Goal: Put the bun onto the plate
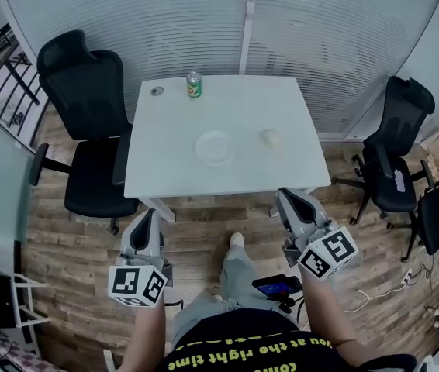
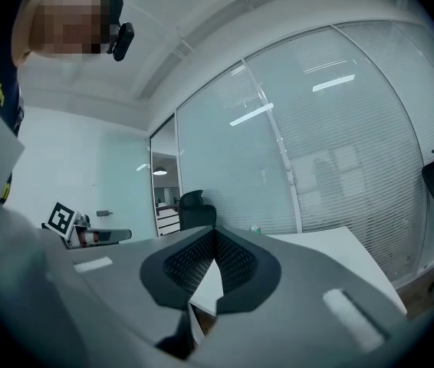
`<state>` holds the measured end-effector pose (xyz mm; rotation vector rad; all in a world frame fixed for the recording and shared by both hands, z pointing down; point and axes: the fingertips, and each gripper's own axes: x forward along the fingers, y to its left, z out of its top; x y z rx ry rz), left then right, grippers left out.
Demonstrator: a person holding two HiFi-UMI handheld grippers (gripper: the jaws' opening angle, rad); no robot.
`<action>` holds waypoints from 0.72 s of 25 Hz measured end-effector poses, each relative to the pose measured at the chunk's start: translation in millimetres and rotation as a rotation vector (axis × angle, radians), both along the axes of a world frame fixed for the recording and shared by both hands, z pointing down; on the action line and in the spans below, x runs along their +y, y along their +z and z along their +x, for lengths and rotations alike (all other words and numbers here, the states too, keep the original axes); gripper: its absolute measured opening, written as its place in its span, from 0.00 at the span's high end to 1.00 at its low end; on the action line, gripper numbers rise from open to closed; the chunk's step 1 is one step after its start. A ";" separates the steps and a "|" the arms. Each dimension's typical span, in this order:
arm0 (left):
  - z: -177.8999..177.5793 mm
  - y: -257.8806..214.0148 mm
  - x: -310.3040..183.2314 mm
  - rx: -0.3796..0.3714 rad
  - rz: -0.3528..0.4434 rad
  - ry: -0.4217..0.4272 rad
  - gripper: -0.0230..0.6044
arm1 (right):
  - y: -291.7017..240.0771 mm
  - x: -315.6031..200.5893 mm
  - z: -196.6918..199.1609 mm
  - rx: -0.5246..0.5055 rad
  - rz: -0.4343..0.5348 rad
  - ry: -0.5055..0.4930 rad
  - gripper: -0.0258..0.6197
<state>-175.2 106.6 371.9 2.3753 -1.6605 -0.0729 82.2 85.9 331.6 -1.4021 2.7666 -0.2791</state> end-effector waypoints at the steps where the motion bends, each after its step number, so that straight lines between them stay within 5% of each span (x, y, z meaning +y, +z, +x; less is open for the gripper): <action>1: 3.1 1.0 -6.2 0.000 -0.002 0.003 0.96 | 2.6 -4.8 3.1 -0.004 -0.006 0.005 0.95; 18: 43.6 4.7 -101.1 -0.001 -0.037 0.019 0.96 | 9.6 -91.7 42.9 -0.013 -0.046 0.017 0.95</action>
